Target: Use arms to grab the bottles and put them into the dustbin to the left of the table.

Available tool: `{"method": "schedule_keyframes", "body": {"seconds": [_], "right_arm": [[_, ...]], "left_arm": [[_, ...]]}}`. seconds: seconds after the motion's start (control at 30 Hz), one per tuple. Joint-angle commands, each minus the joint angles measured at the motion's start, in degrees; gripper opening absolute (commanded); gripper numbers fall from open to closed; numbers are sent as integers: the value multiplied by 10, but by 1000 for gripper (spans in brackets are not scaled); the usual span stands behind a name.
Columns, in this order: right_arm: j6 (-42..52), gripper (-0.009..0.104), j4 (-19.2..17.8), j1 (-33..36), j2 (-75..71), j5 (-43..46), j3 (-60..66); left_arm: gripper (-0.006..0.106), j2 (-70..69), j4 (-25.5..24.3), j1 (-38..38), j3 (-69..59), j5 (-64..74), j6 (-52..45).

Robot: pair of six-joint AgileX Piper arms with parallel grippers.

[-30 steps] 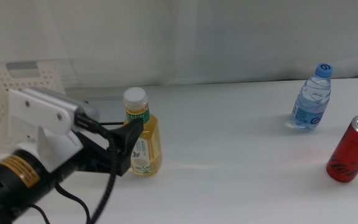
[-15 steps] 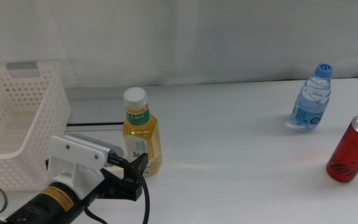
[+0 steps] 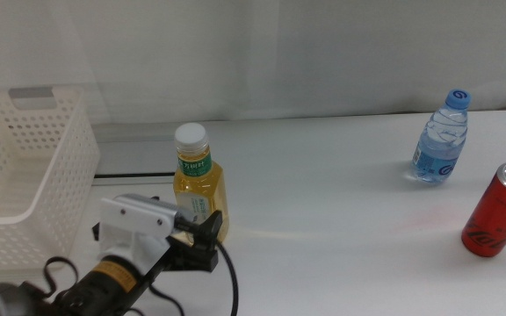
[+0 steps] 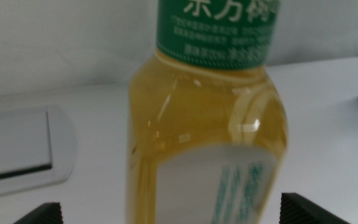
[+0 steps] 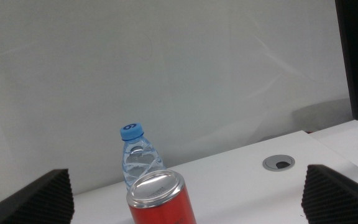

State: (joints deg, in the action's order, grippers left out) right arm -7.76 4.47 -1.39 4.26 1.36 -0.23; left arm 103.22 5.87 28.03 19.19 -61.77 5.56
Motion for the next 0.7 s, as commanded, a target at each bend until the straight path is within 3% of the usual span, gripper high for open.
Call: {"method": "schedule_keyframes", "body": {"seconds": [0.0,0.37,0.47,0.57,0.67], "right_arm": [[3,103,0,-3,-1,2,23],[3,103,0,-3,-1,2,23],[3,103,0,-3,-1,2,23],[3,103,0,-3,-1,2,23],[3,103,0,-3,-1,2,23]], "left_arm": [[91,21,-2,4,25,-23,24],[90,66,14,4,121,54,30],[85,71,16,4,129,71,46],[69,71,28,4,131,76,50],[32,69,38,4,133,80,50]]}}
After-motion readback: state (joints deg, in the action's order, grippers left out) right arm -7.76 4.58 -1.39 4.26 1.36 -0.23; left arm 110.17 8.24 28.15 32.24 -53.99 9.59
